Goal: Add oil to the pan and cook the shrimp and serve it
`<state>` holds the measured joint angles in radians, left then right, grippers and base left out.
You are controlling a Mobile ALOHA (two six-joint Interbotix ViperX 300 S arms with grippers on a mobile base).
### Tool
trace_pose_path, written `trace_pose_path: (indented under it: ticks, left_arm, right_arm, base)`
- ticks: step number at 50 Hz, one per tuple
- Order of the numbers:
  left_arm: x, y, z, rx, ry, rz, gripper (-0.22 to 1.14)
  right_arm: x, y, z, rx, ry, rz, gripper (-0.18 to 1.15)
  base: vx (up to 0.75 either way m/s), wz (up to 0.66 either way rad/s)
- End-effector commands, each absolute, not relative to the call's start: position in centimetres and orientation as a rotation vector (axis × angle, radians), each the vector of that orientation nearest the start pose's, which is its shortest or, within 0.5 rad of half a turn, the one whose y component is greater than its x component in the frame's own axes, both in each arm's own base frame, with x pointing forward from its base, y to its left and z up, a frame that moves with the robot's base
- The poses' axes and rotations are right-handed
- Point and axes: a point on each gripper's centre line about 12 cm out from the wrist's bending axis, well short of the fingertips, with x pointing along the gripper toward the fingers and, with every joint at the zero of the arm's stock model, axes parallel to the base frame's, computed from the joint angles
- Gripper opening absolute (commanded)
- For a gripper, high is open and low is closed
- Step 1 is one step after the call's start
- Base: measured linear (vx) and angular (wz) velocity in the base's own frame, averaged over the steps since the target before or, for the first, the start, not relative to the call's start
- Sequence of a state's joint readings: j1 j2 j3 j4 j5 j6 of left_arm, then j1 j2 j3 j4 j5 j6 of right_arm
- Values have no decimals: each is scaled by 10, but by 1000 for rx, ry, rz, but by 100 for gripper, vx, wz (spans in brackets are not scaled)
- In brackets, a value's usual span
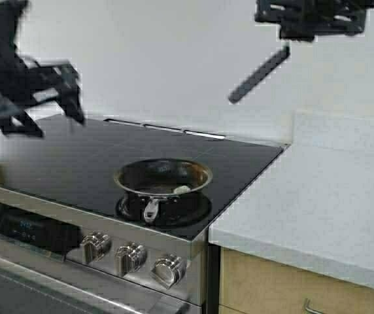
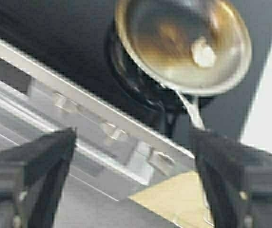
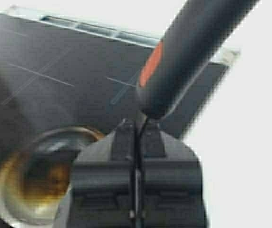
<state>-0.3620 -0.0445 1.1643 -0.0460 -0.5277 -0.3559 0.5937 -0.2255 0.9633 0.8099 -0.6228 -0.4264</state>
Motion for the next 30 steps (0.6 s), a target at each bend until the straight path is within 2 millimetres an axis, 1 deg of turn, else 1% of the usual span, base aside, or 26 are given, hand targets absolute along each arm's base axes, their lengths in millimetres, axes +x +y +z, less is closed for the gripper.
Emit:
trace_pose_path:
  ticks: [1, 7, 12, 18, 26, 30]
  left_arm:
    - [276, -113, 68, -289, 644, -259, 101]
    - [286, -126, 42, -355, 676, -308, 101]
    - [296, -140, 28, -450, 672, -372, 101]
    - [309, -156, 6, -566, 685, -439, 101]
    - [324, -170, -26, -689, 715, -471, 101]
    - [327, -173, -44, -738, 739, -471, 101]
  right_arm:
    - [290, 131, 204, 146, 232, 93, 8]
    - [290, 131, 202, 142, 239, 94, 8]
    - [291, 132, 201, 141, 239, 93, 8]
    - [293, 133, 202, 141, 235, 90, 8]
    - [295, 133, 204, 150, 228, 85, 8]
    - [295, 133, 205, 154, 224, 80, 8]
  base:
    - [0, 0]
    - [0, 0]
    - [0, 0]
    - [0, 0]
    - [0, 0]
    - [0, 0]
